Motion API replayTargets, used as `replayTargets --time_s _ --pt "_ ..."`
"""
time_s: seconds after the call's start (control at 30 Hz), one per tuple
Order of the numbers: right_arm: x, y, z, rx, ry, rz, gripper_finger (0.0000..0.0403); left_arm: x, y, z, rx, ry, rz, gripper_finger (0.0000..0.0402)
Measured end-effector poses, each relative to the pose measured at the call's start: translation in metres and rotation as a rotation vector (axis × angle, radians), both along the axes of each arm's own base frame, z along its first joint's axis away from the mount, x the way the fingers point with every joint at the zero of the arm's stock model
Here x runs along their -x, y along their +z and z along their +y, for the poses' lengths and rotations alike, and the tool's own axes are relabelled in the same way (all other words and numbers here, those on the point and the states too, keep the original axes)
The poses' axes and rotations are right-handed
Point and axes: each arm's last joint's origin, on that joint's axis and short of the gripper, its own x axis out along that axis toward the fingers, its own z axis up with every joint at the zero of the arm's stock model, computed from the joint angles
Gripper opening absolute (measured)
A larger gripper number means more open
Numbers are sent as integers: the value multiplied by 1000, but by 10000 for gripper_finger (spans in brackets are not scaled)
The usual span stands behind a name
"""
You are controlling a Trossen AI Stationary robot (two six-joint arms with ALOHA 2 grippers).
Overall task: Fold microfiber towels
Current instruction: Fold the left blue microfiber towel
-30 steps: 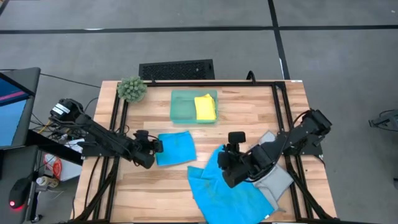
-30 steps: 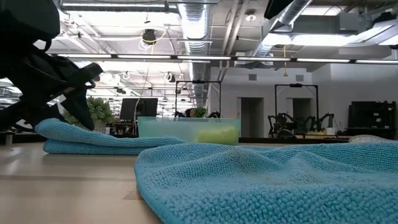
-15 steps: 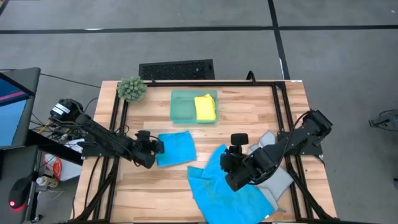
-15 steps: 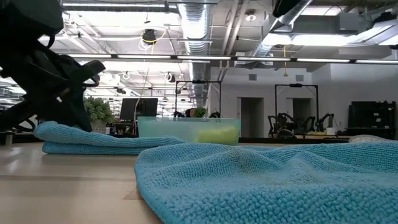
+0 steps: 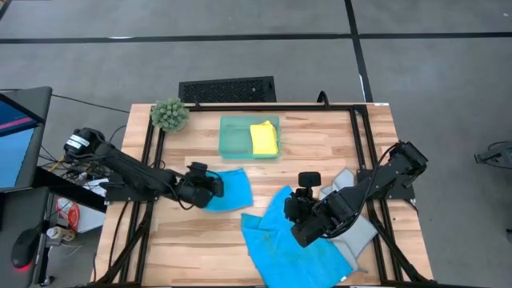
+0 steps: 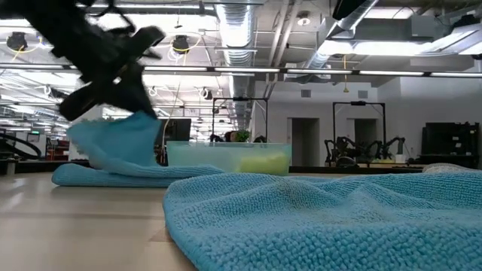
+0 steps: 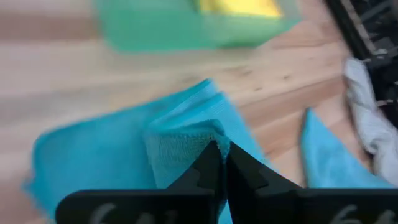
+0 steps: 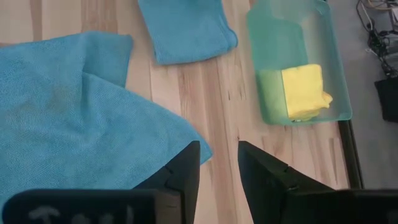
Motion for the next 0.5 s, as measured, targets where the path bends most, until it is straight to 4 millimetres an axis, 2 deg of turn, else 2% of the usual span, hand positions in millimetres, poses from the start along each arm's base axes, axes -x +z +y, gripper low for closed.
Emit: replayTargets --time_s 0.1,0.23,0.33,0.5 --pt "0 0 0 0 -1 -1 132 2 -3 6 -30 -10 61 0" --pt "0 0 0 -4 -7 -4 130 19 -27 17 0 52 171 0" --pt "-1 -2 1 -10 -8 -19 128 29 -43 21 25 95 171 0" --pt "-5 -20 1 3 -15 -50 127 37 -57 23 45 103 134 0"
